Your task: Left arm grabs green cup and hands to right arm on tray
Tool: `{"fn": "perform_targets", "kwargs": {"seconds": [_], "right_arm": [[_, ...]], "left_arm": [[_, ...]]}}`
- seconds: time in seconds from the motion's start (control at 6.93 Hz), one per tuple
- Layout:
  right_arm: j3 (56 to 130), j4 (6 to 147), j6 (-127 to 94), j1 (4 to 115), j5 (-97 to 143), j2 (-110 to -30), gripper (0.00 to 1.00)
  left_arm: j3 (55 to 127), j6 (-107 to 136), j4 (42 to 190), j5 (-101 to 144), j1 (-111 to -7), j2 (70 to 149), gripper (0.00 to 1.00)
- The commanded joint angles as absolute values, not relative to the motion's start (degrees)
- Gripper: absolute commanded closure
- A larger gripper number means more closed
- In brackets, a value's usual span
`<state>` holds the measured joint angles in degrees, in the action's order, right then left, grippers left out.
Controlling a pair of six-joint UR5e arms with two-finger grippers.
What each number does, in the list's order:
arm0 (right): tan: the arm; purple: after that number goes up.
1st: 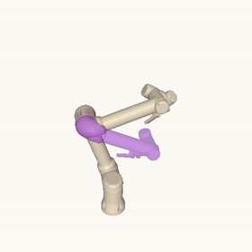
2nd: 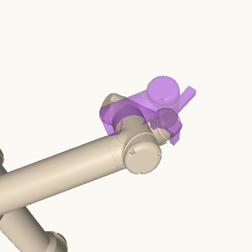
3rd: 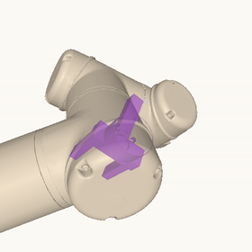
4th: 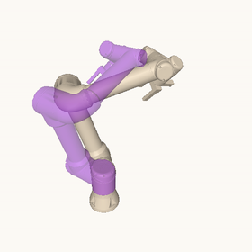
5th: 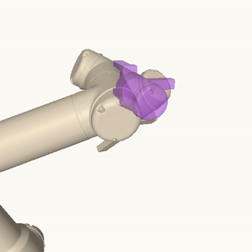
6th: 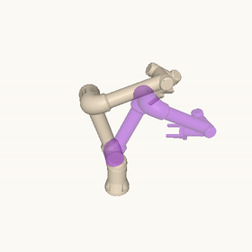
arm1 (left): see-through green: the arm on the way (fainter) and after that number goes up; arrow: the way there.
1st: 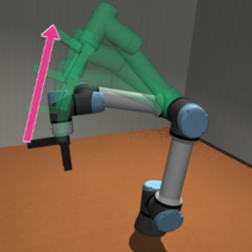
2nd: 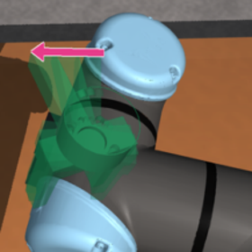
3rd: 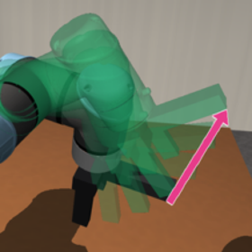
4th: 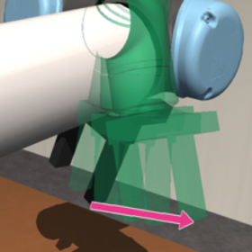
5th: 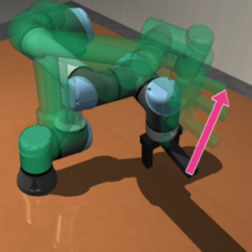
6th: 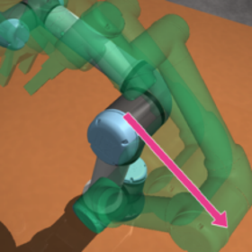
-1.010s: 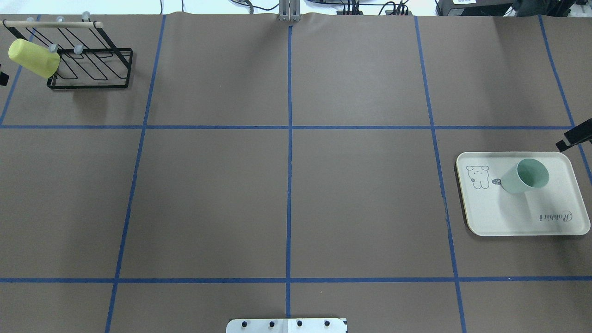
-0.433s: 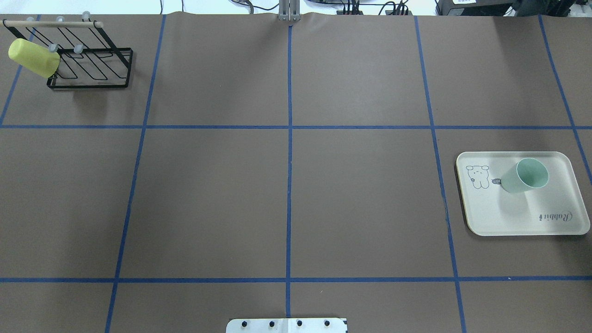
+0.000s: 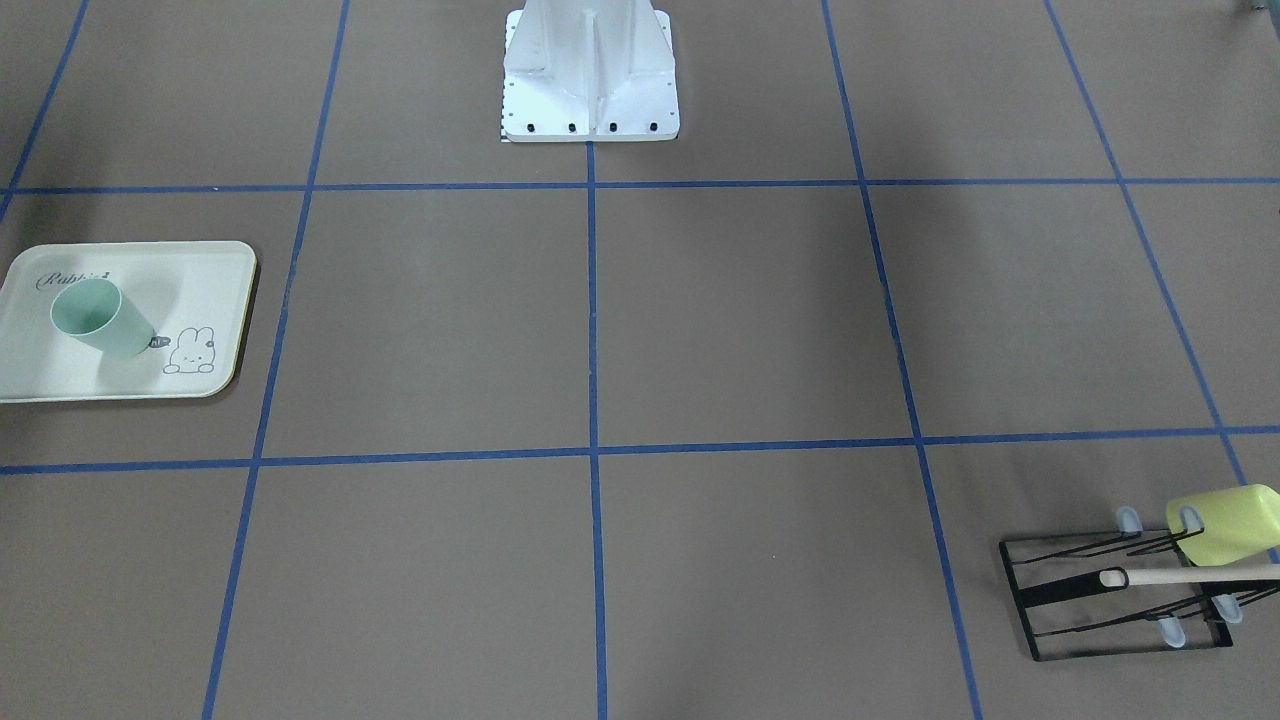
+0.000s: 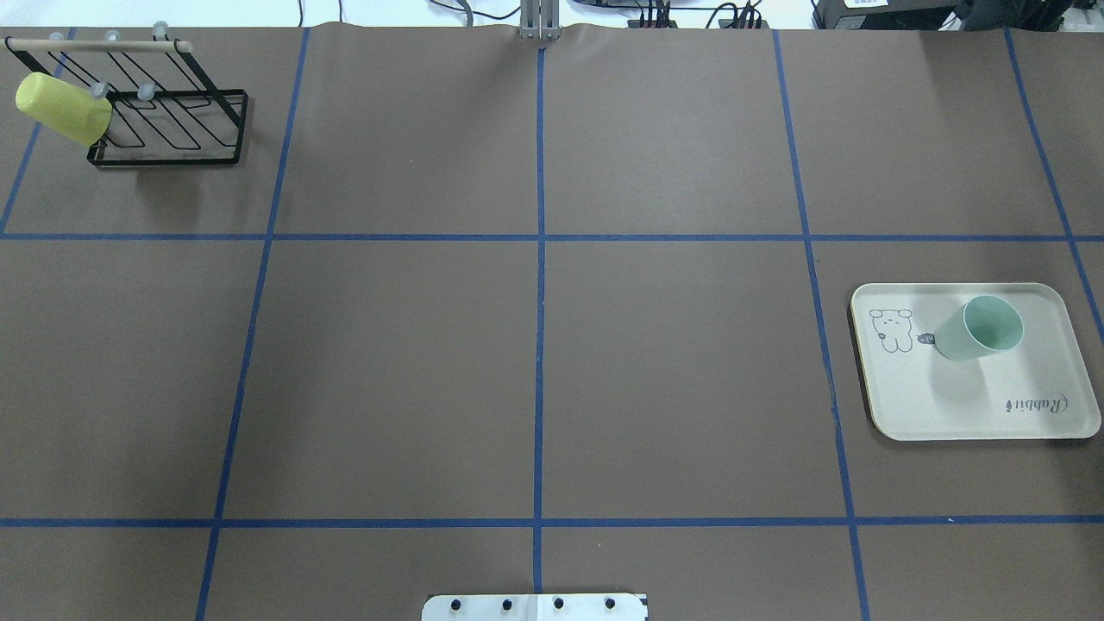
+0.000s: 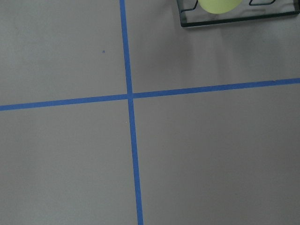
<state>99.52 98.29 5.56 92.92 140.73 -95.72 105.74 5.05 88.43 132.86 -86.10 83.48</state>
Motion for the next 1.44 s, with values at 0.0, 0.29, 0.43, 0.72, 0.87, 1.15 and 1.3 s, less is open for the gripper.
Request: {"fn": "perform_targets", "kwargs": {"seconds": [0.0, 0.29, 0.43, 0.72, 0.87, 1.15, 1.3], "right_arm": [[99.4, 98.3, 5.1, 93.4, 140.5, -96.2, 0.01], [99.8, 98.3, 5.0, 93.4, 138.4, -95.9, 0.01], [100.1, 98.3, 4.9, 94.5, 135.8, -95.4, 0.01], [100.0, 98.5, 4.9, 94.5, 133.3, -94.7, 0.01], [100.0, 98.4, 4.9, 94.5, 133.5, -95.2, 0.01], [99.8, 98.3, 4.7, 94.5, 133.8, -95.1, 0.01], [100.1, 98.3, 4.5, 94.4, 133.9, -94.9, 0.01]], "left_arm": [[98.5, -2.0, 95.9, 133.0, -86.5, 81.2, 0.00], [97.2, -2.6, 96.9, 132.9, -86.3, 81.6, 0.00], [97.8, -2.5, 96.7, 132.9, -86.3, 81.6, 0.00], [99.3, 0.1, 96.2, 134.3, -86.5, 81.9, 0.00], [99.6, 0.1, 96.1, 134.3, -86.7, 82.1, 0.00], [100.7, 0.1, 93.7, 134.3, -88.4, 82.4, 0.00], [101.8, 0.1, 92.6, 134.2, -88.4, 82.4, 0.00]]}}
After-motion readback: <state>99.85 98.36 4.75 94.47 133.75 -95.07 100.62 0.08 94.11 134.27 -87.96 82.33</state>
